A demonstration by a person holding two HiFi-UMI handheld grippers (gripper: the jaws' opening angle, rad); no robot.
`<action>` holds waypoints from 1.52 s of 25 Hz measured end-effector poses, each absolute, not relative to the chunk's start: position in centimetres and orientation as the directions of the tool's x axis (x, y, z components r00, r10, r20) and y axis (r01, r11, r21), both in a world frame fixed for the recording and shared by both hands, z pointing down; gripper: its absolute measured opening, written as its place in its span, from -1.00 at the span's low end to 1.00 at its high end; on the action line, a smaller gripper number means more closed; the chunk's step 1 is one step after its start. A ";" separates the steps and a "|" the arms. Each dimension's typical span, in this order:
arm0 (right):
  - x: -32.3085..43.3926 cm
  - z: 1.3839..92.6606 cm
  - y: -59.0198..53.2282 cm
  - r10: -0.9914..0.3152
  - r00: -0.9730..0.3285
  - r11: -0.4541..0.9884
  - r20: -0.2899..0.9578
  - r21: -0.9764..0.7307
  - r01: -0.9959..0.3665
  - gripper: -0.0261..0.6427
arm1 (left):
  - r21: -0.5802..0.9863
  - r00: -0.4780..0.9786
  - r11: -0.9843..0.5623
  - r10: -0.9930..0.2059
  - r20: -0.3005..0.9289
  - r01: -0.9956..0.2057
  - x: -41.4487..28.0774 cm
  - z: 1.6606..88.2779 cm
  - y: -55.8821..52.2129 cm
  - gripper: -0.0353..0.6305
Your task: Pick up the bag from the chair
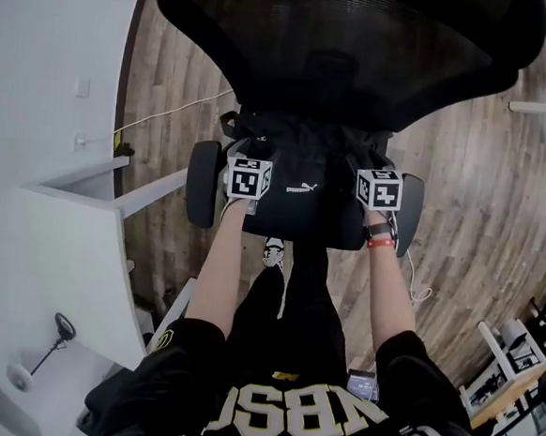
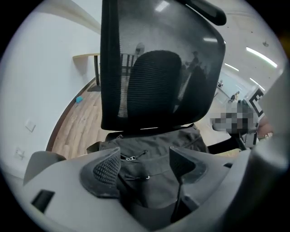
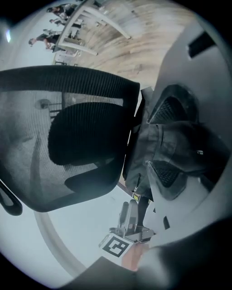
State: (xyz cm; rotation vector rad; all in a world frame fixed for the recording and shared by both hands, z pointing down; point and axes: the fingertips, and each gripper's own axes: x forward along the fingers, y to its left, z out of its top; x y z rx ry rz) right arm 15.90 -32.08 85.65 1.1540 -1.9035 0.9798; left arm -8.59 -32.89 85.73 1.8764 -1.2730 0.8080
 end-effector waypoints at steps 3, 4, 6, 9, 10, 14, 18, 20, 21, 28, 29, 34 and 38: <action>16.0 88.8 -32.2 -0.374 -0.363 0.302 0.853 -0.258 -0.918 -0.15 | 0.192 0.267 -0.199 -0.487 0.832 -0.961 -10.3 88.6 -33.6 0.16; 16.1 89.8 -32.2 -0.365 -0.356 0.293 0.860 -0.257 -0.921 -0.09 | 0.188 0.253 -0.179 -0.484 0.838 -0.966 -10.8 89.5 -33.8 0.16; 16.5 91.3 -32.3 -0.350 -0.334 0.266 0.875 -0.248 -0.931 -0.06 | 0.178 0.231 -0.153 -0.476 0.849 -0.972 -11.4 91.1 -34.1 0.16; 16.6 93.6 -32.4 -0.341 -0.328 0.233 0.881 -0.259 -0.938 0.01 | 0.147 0.198 -0.146 -0.445 0.873 -0.978 -12.2 93.6 -34.1 0.16; 16.7 94.5 -32.2 -0.339 -0.327 0.228 0.882 -0.260 -0.938 0.06 | 0.142 0.190 -0.141 -0.432 0.882 -0.980 -12.4 94.4 -33.9 0.17; 17.3 96.4 -31.9 -0.346 -0.320 0.191 0.882 -0.268 -0.944 0.07 | 0.160 0.196 -0.120 -0.426 0.883 -0.980 -12.2 96.5 -33.7 0.20; 17.2 98.4 -32.1 -0.358 -0.331 0.217 0.873 -0.267 -0.939 -0.04 | 0.145 0.187 -0.128 -0.440 0.878 -0.981 -12.3 97.2 -34.3 0.19; 17.0 99.0 -32.0 -0.343 -0.318 0.238 0.884 -0.246 -0.940 -0.12 | 0.138 0.186 -0.139 -0.437 0.880 -0.981 -12.3 97.2 -34.2 0.14; 16.9 99.1 -32.0 -0.340 -0.315 0.234 0.886 -0.244 -0.941 -0.15 | 0.134 0.187 -0.150 -0.434 0.882 -0.980 -12.2 97.2 -34.1 0.09; 16.2 95.7 -32.5 -0.339 -0.341 0.187 0.877 -0.292 -0.938 -0.51 | 0.158 0.218 -0.172 -0.425 0.879 -0.972 -10.5 95.4 -34.1 -0.53; 16.2 95.2 -32.4 -0.335 -0.340 0.192 0.879 -0.289 -0.938 -0.54 | 0.163 0.225 -0.178 -0.426 0.876 -0.971 -10.2 95.0 -34.0 -0.60; 15.8 93.1 -32.2 -0.340 -0.325 0.193 0.883 -0.273 -0.942 -0.70 | 0.171 0.243 -0.195 -0.450 0.860 -0.966 -9.4 92.8 -33.8 -0.71; 15.7 91.1 -32.4 -0.370 -0.324 0.175 0.871 -0.277 -0.945 -0.74 | 0.177 0.255 -0.203 -0.479 0.840 -0.963 -9.3 90.4 -34.1 -0.73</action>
